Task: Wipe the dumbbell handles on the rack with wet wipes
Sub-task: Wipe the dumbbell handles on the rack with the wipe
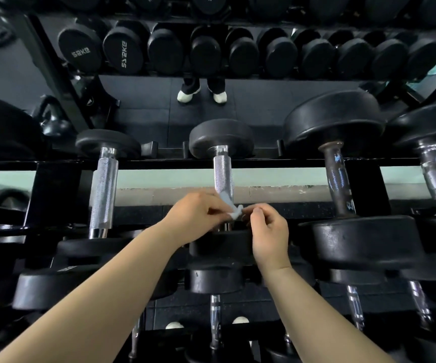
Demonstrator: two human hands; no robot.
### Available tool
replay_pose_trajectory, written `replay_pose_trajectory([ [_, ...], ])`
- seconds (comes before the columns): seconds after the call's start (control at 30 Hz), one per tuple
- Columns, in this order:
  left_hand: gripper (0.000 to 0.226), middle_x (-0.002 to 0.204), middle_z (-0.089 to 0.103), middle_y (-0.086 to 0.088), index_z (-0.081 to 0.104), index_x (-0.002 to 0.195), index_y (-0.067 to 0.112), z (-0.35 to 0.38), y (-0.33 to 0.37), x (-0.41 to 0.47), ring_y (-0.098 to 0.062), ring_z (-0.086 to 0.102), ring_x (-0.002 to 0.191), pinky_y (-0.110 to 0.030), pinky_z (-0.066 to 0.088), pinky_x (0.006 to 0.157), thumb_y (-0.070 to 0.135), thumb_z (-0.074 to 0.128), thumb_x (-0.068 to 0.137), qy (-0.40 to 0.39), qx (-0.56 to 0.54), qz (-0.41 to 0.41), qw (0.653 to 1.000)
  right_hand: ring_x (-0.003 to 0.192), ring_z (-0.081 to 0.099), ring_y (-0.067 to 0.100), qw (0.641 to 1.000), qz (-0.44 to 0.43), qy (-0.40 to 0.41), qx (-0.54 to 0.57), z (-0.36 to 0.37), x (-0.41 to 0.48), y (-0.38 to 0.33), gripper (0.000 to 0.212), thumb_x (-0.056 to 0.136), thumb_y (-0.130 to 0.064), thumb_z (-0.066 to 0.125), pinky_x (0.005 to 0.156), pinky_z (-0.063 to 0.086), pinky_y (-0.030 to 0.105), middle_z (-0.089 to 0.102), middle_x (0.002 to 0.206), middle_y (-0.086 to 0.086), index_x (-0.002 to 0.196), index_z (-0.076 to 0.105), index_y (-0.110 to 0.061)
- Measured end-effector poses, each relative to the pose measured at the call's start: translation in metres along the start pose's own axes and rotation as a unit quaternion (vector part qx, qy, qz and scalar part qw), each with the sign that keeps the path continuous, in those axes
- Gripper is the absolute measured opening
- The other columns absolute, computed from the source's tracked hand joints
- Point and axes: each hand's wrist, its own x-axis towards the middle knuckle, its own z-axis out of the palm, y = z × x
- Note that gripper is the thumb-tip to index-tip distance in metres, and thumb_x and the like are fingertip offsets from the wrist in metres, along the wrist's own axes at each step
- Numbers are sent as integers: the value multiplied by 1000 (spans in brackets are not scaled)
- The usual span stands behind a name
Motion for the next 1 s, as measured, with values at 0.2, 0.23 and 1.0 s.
replay_pose_trajectory([
  [0.2,18,77,58,21,71,97,20,-41,19,-10,3,55,72,-5,40,69,13,61,84,30,-40,-34,998,111,35,3,985,-14,-113,-128,-17,-8,-27,49,78,-26,67,92,27,19,37,118,-14,119,40,-32],
  [0.23,18,74,57,24,71,96,20,-44,24,-12,8,55,67,-1,40,65,11,61,84,42,-51,-21,998,113,32,0,984,-10,-132,-120,-20,-10,-33,56,77,-26,68,93,25,20,34,122,-17,122,36,-36],
  [1.0,32,91,61,19,56,82,43,119,175,2,1,57,88,-7,41,76,15,71,76,259,-180,-54,947,65,47,9,973,-106,-177,-108,-244,66,-55,20,83,-5,52,56,40,15,52,73,-4,73,51,-23],
])
